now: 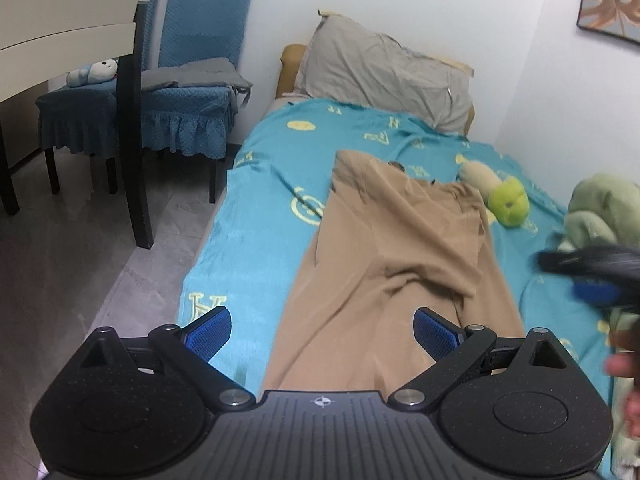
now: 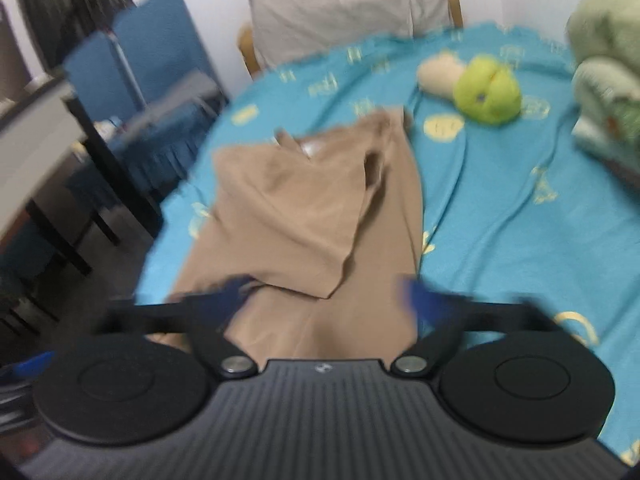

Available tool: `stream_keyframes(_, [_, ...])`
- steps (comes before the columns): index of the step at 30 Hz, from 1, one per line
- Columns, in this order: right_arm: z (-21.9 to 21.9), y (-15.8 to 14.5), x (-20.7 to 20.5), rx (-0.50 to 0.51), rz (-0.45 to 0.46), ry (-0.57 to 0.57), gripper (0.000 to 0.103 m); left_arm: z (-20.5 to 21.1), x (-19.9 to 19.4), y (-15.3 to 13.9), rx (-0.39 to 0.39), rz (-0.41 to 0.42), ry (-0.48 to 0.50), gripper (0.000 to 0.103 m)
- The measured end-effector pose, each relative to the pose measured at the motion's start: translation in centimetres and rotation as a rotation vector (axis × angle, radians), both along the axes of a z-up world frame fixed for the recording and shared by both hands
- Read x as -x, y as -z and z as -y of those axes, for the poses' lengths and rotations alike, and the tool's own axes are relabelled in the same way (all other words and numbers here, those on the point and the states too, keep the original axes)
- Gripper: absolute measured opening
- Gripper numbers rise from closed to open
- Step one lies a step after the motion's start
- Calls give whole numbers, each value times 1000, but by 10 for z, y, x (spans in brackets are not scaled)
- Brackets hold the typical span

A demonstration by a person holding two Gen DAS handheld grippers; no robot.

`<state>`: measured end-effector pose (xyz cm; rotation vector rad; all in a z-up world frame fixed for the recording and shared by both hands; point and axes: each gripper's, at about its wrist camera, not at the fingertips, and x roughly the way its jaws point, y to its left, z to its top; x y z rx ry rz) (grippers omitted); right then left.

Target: Fold clothes

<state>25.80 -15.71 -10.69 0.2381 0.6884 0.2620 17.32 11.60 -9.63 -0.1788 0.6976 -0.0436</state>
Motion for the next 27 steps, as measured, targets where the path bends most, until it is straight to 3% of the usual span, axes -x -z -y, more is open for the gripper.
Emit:
stream_keyframes(6, [25,-27,98,-48,90,-18,103,-3,19,2,30,-40,22,99])
stream_keyframes(10, [45,-22,134,-37,106,34,103,-16,20,5,127,-151,18,97])
stream_keyframes(13, [57,-20,134,-61,89,92,103,-30,20,8,183,-265,6,94])
stream_keyframes(18, [72,-8,121,-139,50,135,103,-58,27,1,111,-338,-8,92])
stream_keyframes(21, [75,2,113,-172,8,155,103,-85,31,10,174,-402,26,92])
stream_keyframes(23, [77,7,108,-211,-22,159,103,-109,35,23,304,-466,46,85])
stream_keyframes(27, [76,12,105,-254,-43,156,103,-137,36,34,369,-512,28,78])
